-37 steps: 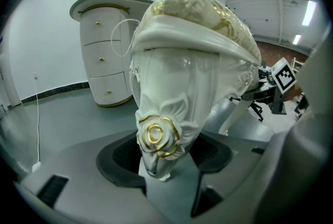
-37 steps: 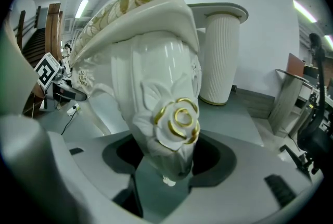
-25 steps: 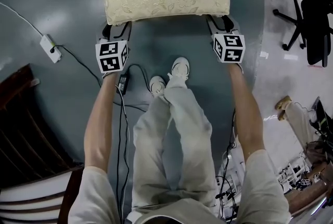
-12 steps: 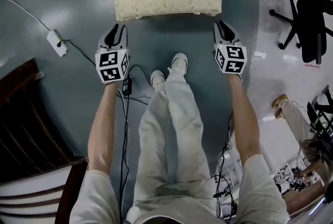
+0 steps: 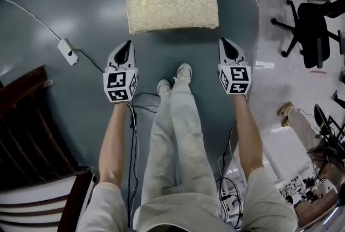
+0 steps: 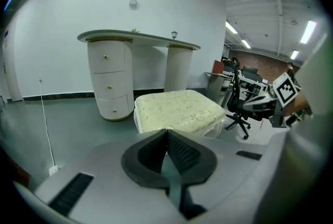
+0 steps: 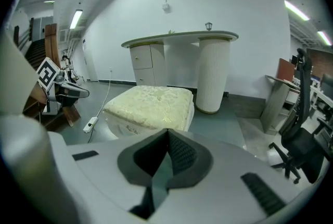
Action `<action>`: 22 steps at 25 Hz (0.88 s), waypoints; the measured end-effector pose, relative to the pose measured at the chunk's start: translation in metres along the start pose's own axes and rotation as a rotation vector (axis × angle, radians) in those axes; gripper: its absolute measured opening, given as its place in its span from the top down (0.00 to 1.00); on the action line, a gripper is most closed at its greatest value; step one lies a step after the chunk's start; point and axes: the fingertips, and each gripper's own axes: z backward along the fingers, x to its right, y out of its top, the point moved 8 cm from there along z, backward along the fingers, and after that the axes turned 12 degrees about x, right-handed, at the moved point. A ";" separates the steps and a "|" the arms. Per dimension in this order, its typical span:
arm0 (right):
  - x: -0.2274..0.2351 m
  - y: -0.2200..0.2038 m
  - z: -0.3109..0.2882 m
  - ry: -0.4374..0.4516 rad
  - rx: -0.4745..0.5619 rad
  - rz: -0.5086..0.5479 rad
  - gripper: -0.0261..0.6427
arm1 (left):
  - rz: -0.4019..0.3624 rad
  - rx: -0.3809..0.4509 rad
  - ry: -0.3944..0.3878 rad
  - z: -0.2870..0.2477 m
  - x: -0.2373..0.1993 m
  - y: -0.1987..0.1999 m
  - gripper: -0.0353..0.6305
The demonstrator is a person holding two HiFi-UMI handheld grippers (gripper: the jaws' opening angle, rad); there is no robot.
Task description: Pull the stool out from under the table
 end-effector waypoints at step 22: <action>-0.017 0.209 0.108 0.025 0.225 -0.004 0.97 | -0.024 0.184 -0.067 0.098 0.039 0.212 0.93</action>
